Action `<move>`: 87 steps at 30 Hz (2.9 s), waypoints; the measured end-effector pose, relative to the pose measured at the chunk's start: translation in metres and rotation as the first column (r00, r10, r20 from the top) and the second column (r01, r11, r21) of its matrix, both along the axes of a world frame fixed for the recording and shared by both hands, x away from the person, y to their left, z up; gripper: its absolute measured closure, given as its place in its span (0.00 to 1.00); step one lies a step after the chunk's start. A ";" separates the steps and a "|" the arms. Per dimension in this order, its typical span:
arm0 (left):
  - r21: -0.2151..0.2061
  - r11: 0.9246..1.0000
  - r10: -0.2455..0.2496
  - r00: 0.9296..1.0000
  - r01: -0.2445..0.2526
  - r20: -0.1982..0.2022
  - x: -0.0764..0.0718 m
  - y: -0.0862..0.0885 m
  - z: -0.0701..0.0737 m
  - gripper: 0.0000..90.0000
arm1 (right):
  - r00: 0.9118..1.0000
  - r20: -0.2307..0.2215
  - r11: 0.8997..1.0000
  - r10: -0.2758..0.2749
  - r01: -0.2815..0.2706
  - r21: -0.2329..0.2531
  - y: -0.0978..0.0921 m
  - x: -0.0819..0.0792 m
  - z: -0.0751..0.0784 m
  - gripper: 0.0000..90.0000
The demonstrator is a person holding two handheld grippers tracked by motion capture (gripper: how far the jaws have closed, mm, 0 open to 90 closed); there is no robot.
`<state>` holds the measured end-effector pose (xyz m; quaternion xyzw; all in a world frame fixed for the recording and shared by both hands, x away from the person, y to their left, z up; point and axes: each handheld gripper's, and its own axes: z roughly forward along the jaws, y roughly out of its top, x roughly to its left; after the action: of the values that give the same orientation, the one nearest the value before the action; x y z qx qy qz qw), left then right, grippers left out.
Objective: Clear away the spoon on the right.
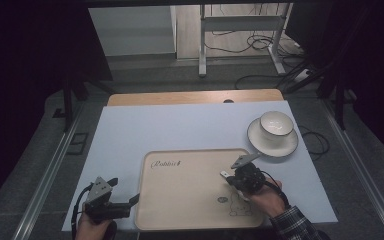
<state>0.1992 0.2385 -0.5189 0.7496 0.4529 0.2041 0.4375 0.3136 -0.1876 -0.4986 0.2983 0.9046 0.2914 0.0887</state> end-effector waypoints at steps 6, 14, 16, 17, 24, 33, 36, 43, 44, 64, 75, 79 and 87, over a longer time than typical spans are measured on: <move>0.002 1.000 0.000 1.000 0.000 0.001 0.000 0.000 0.000 0.05 | 1.000 -0.017 1.000 -0.018 0.018 0.009 -0.002 0.004 -0.004 1.00; 0.007 1.000 0.000 1.000 0.000 0.001 0.000 -0.001 0.000 0.05 | 0.998 -0.014 0.998 -0.058 0.058 0.003 -0.010 0.009 -0.006 1.00; 0.010 1.000 -0.001 1.000 0.001 0.002 0.000 -0.001 0.000 0.05 | 0.998 -0.017 0.998 -0.068 0.068 0.004 -0.013 0.011 -0.007 1.00; 0.012 1.000 -0.001 1.000 0.001 0.002 0.000 -0.001 0.000 0.05 | 0.997 -0.014 0.998 -0.070 0.070 0.004 -0.014 0.012 -0.007 0.99; 0.013 1.000 -0.001 1.000 0.001 0.001 0.000 -0.002 0.000 0.05 | 0.994 -0.014 0.994 -0.111 0.111 0.011 -0.024 0.017 -0.007 0.99; 0.013 1.000 -0.001 1.000 0.001 0.001 0.000 -0.002 0.000 0.05 | 0.994 0.008 0.994 -0.109 0.108 0.022 -0.025 0.016 -0.004 0.96; 0.012 1.000 -0.001 1.000 0.001 0.000 0.000 -0.001 0.000 0.05 | 0.994 0.015 0.994 -0.106 0.106 0.028 -0.024 0.014 -0.002 0.93; 0.010 1.000 -0.003 1.000 0.003 0.000 0.000 -0.001 0.000 0.05 | 0.994 0.033 0.994 -0.106 0.105 0.043 -0.025 0.011 0.002 0.89; 0.010 1.000 -0.003 1.000 0.003 0.000 0.000 -0.001 0.000 0.05 | 0.994 0.035 0.993 -0.108 0.106 0.046 -0.026 0.011 0.003 0.87; 0.008 1.000 -0.005 1.000 0.005 -0.001 0.000 -0.001 0.000 0.05 | 0.990 0.076 0.991 -0.117 0.111 0.072 -0.031 0.005 0.014 0.70; -0.006 1.000 -0.011 1.000 0.011 -0.007 0.001 0.000 0.000 0.06 | 0.990 0.085 0.990 -0.116 0.109 0.087 -0.032 0.000 0.019 0.59; -0.013 1.000 -0.014 1.000 0.014 -0.009 0.001 0.001 0.000 0.06 | 0.989 0.096 0.990 -0.116 0.107 0.091 -0.033 -0.002 0.022 0.55; -0.007 1.000 -0.017 1.000 0.017 -0.008 0.001 0.000 0.000 0.06 | 0.988 0.099 0.989 -0.119 0.108 0.102 -0.034 -0.005 0.026 0.52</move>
<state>0.1997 0.2388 -0.5191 0.7527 0.4490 0.1958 0.4399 0.3087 -0.2218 -0.4722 0.3376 0.8651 0.3442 0.1382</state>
